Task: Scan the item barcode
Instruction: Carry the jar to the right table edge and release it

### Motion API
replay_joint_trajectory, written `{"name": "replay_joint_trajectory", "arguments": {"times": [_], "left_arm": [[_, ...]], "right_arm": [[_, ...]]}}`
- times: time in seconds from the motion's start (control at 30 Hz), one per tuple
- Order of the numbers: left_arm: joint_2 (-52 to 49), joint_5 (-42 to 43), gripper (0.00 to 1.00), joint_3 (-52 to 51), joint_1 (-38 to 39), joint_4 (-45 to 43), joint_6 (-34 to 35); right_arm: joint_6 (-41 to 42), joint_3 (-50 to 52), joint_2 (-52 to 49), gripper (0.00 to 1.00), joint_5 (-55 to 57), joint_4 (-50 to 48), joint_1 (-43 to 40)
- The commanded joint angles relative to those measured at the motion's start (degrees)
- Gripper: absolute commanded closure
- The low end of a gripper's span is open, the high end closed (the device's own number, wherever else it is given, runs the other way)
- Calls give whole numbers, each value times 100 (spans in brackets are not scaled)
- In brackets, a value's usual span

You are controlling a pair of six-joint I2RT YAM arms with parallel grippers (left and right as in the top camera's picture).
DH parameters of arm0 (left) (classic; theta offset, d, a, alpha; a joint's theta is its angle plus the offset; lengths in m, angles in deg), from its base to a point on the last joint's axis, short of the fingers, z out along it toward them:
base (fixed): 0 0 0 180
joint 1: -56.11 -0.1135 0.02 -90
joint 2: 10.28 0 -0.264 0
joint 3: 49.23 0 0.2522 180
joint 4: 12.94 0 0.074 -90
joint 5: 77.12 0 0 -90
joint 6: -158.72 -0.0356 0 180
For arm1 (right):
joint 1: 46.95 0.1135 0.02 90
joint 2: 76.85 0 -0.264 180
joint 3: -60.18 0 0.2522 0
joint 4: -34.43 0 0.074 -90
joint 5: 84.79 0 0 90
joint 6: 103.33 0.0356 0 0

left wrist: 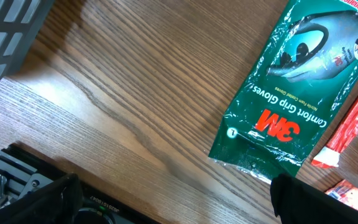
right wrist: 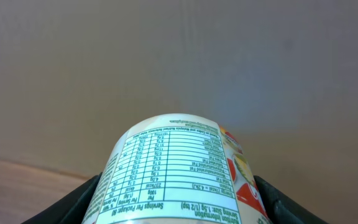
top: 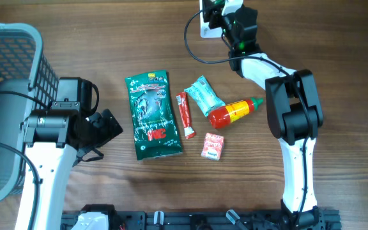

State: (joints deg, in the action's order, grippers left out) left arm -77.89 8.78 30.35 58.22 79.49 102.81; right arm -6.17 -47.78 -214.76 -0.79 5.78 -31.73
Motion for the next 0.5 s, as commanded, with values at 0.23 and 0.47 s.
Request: {"name": "replay_joint_trajectory", "arguments": {"times": [0.23, 0.47], "left_arm": [[0, 44, 0, -26, -37, 2, -87], [0, 44, 0, -26, -37, 2, -87]], "right_arm": [[330, -162, 1799, 30, 173, 2284, -752], [341, -160, 3130, 32, 387, 5963, -3143]]}}
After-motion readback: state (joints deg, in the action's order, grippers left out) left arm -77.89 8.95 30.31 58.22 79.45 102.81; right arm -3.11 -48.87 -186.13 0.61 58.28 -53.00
